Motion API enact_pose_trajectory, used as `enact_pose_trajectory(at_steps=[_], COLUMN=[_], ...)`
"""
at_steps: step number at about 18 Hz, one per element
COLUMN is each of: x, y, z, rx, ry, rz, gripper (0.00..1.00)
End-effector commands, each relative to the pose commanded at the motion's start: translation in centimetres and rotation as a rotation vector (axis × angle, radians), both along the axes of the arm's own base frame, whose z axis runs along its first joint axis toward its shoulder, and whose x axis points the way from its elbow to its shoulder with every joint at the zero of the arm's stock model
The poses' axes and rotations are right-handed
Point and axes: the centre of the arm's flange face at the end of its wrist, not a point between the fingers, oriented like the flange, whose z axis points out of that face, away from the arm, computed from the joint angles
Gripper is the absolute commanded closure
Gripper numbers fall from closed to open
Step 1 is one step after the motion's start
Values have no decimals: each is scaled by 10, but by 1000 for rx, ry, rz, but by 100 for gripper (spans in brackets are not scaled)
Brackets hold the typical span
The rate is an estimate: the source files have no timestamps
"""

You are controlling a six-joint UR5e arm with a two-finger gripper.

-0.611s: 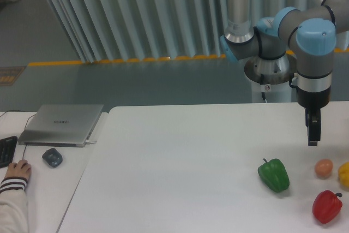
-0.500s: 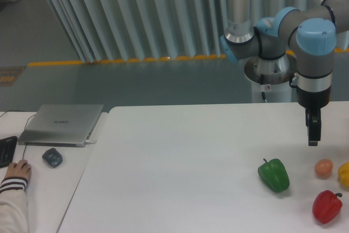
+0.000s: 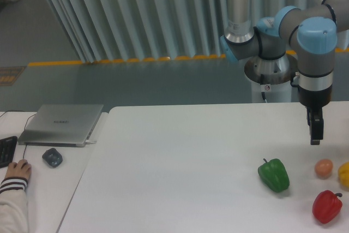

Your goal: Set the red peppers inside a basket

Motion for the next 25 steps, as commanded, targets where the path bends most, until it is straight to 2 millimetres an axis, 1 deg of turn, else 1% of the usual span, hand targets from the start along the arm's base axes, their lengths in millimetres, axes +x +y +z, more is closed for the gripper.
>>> enact_pose_trajectory(at_steps=[2, 4, 5, 9, 12, 15, 17, 19, 22, 25], x=[6, 11, 12, 14, 7, -2, -7, -12, -22, -34], y=[-4, -1, 1, 9, 16, 22, 26, 30, 36, 44], z=[8, 5, 4, 7, 3, -5, -1, -3, -11, -26], rx=[25, 36, 42, 74, 107, 112, 116, 117, 112, 101], ry=[1, -10, -14, -3, 8, 21, 31, 30, 26, 39], rz=[141, 329, 380, 393, 400, 455, 457, 472, 520, 591], gripper=[0, 0, 0, 0, 0, 0, 0, 0, 0, 0])
